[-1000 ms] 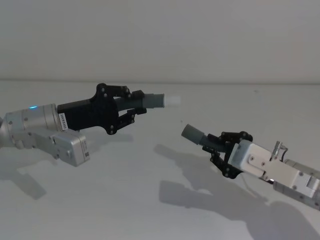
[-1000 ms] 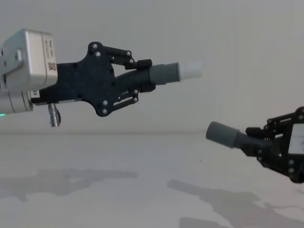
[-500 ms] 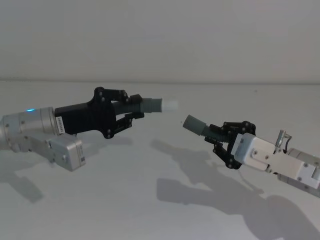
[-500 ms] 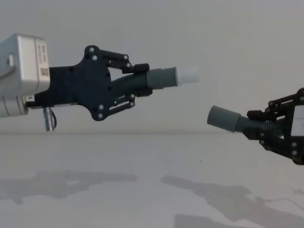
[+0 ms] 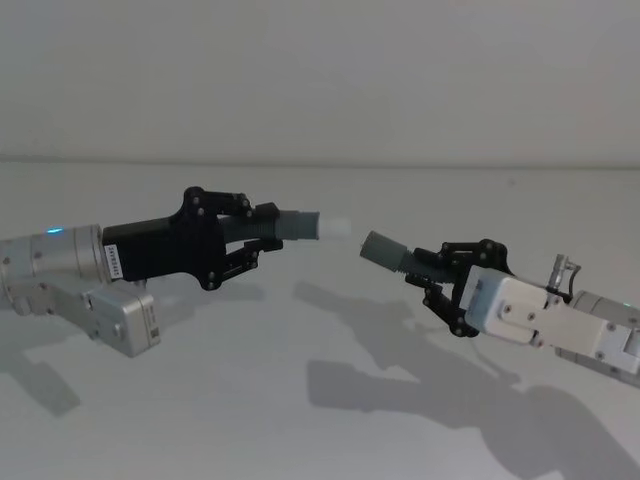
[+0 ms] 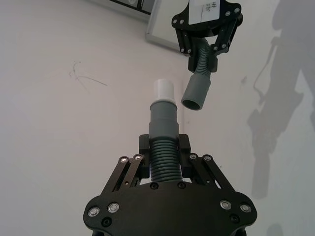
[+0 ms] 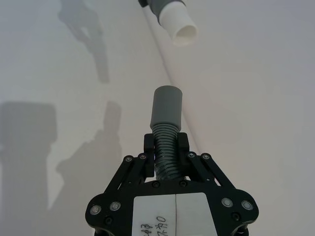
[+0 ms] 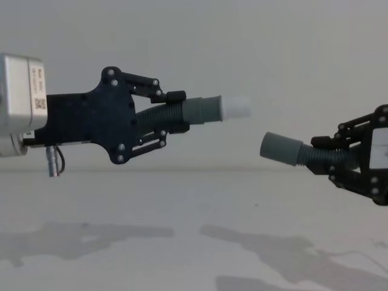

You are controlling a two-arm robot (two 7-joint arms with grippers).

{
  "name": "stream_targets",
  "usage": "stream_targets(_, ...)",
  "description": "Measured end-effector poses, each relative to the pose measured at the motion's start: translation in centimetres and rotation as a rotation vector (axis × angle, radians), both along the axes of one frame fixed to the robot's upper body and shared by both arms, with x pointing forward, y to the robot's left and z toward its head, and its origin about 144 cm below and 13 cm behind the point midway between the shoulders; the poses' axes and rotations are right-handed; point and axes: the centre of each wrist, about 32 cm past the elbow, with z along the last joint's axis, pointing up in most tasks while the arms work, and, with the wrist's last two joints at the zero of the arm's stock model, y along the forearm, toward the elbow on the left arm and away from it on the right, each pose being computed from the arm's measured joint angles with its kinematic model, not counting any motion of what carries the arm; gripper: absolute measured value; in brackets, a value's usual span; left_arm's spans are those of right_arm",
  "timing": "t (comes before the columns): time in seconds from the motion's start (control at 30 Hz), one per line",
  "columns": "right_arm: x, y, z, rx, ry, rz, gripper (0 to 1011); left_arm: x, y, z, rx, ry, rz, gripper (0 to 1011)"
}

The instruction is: Use both hands to pick up one end of the pipe from the table, align the ends, and insert them.

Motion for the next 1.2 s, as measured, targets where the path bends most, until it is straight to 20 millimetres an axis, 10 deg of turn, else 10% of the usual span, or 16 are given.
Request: stream_targets(1.2, -1.0, -1.3, 4.1, -0.16, -0.079, 0.066, 262, -0.2, 0.2, -0.2, 0.006, 0.004, -0.008, 330)
